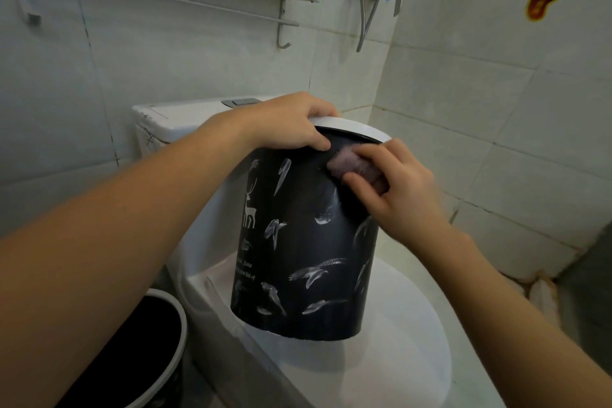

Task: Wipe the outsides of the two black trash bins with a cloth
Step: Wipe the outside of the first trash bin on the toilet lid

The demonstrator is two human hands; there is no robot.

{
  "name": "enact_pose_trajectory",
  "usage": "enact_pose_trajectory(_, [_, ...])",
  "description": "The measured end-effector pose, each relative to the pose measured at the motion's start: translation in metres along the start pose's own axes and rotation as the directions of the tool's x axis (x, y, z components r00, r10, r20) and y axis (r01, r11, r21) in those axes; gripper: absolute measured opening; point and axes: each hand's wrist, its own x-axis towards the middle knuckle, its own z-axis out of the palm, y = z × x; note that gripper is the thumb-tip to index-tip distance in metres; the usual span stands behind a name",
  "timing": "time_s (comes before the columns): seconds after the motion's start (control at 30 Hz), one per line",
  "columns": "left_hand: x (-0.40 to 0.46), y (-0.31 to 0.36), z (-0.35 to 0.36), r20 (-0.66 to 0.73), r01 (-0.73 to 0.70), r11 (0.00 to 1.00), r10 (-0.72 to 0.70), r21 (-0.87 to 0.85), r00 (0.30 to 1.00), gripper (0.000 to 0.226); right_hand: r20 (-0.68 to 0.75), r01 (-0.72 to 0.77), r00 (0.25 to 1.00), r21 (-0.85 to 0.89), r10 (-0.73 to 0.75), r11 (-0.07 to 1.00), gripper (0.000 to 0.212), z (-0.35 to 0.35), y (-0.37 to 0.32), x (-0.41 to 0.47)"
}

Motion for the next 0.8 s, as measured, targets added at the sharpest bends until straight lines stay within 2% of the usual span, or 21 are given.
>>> enact_pose_trajectory(0.13, [0.001, -0.001, 0.0, 0.0, 0.005, 1.0, -0.005, -0.016, 1.0, 0.023, 0.138, 0.206, 0.969, 0.003, -0.205, 0.979, 0.042, 0.0, -0.009, -0.029])
enact_pose_trajectory(0.2, [0.003, 0.0, 0.002, -0.002, 0.0, 1.0, 0.0, -0.008, 1.0, 0.025, 0.164, 0.278, 0.949, -0.025, -0.27, 0.96, 0.039, -0.001, -0.01, -0.033])
enact_pose_trajectory(0.27, [0.005, 0.0, 0.004, -0.01, -0.008, 1.0, 0.008, -0.001, 1.0, 0.026, 0.115, 0.255, 0.962, -0.065, -0.247, 0.965, 0.037, 0.0, -0.009, -0.025])
enact_pose_trajectory(0.37, [0.008, 0.001, 0.006, -0.023, -0.02, 1.0, 0.021, 0.013, 1.0, 0.028, 0.02, 0.124, 0.992, -0.094, -0.122, 0.988, 0.038, 0.0, -0.005, -0.003])
enact_pose_trajectory(0.5, [0.01, 0.0, 0.006, -0.026, -0.021, 1.0, 0.022, 0.016, 0.999, 0.029, 0.0, 0.057, 0.998, -0.081, -0.057, 0.995, 0.04, 0.003, -0.006, 0.006])
enact_pose_trajectory(0.6, [0.009, -0.002, 0.005, -0.029, -0.016, 1.0, 0.016, -0.007, 0.999, 0.032, 0.03, 0.098, 0.995, -0.061, -0.096, 0.993, 0.039, 0.003, -0.011, -0.007])
enact_pose_trajectory(0.73, [0.011, -0.003, 0.004, -0.018, -0.009, 1.0, 0.009, -0.011, 1.0, 0.03, 0.189, 0.305, 0.937, -0.033, -0.294, 0.952, 0.035, 0.0, -0.012, -0.028])
enact_pose_trajectory(0.8, [0.012, -0.004, 0.005, -0.017, -0.018, 1.0, 0.018, -0.018, 1.0, 0.027, 0.182, 0.324, 0.933, -0.053, -0.31, 0.944, 0.033, -0.002, -0.008, -0.022])
